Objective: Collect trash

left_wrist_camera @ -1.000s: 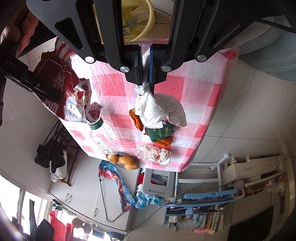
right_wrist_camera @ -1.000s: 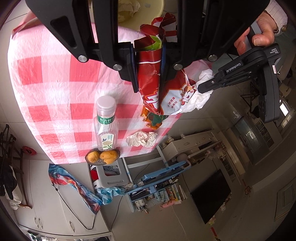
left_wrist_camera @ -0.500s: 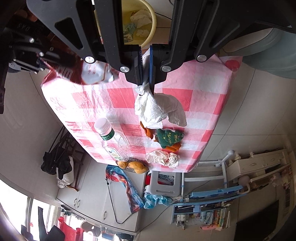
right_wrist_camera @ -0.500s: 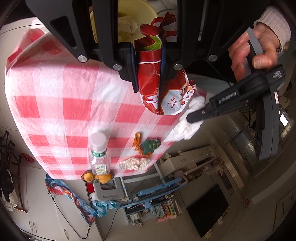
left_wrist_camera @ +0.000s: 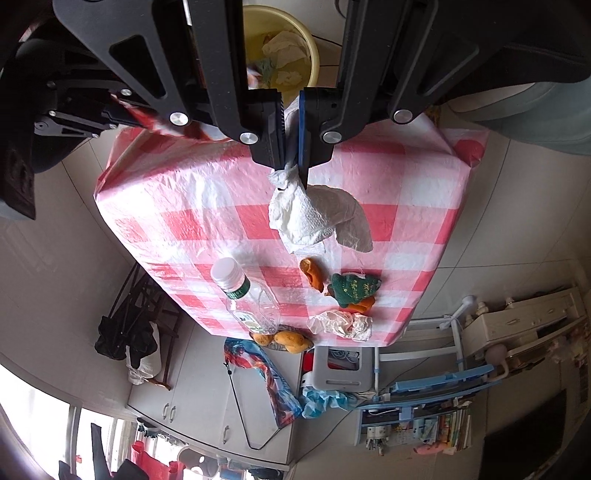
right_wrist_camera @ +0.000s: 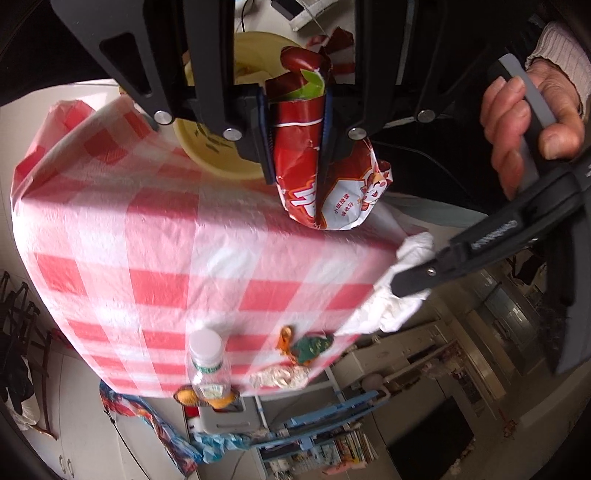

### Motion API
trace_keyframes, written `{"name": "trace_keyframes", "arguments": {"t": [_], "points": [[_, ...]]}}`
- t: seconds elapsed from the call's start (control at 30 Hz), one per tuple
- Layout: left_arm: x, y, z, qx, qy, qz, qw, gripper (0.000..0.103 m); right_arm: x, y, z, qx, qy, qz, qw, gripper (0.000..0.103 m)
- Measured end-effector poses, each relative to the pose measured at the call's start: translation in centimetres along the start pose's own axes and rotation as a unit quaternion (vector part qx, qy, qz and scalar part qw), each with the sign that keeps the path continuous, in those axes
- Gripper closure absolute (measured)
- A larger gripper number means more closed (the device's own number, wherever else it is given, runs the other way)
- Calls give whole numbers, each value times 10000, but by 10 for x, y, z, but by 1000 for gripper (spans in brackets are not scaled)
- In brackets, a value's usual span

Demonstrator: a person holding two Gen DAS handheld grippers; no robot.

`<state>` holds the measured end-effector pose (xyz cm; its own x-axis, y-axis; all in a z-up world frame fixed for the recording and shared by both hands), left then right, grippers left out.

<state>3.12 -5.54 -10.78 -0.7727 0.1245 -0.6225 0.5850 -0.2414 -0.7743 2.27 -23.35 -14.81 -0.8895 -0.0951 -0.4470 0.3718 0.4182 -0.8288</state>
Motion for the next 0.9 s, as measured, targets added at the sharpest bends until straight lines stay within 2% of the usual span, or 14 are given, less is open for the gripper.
{"name": "trace_keyframes", "arguments": {"t": [0.1,0.17,0.47,0.7,0.8,0.83,0.87,0.9], "points": [[8,-2,5,18,92,-45,9999,97,-2,-5,6,8,136,137,9998,63],[14,-3,9,30,151,-76,9999,97,-4,-10,8,-7,215,259,9994,59],[35,-5,30,121,497,-228,9984,97,-17,-36,16,-200,521,895,9944,54],[57,-2,56,356,898,-525,9939,96,-22,-43,23,-227,734,1103,9909,51],[63,0,63,281,1053,-555,9925,73,-23,-46,26,-176,758,1173,9900,47],[62,-2,63,205,1074,-511,9927,56,-23,-47,26,-152,765,1192,9898,44],[61,-4,61,110,1078,-413,9933,47,-24,-47,27,-129,771,1208,9896,44],[59,-7,61,74,1070,-346,9936,47,-24,-47,28,-113,778,1217,9894,44]]}}
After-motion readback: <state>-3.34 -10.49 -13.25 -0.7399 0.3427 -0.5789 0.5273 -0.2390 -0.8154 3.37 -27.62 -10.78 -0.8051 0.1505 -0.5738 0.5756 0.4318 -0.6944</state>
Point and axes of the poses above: each gripper's, at about its wrist camera, not at the fingertips, and y roughly the way its jaws point, z to its right, x to its underside, the point moved 9 cm from there along y, roughly the way its jaws point, and after that the axes turned 7 degrees about -z, right-handed, at the moved point
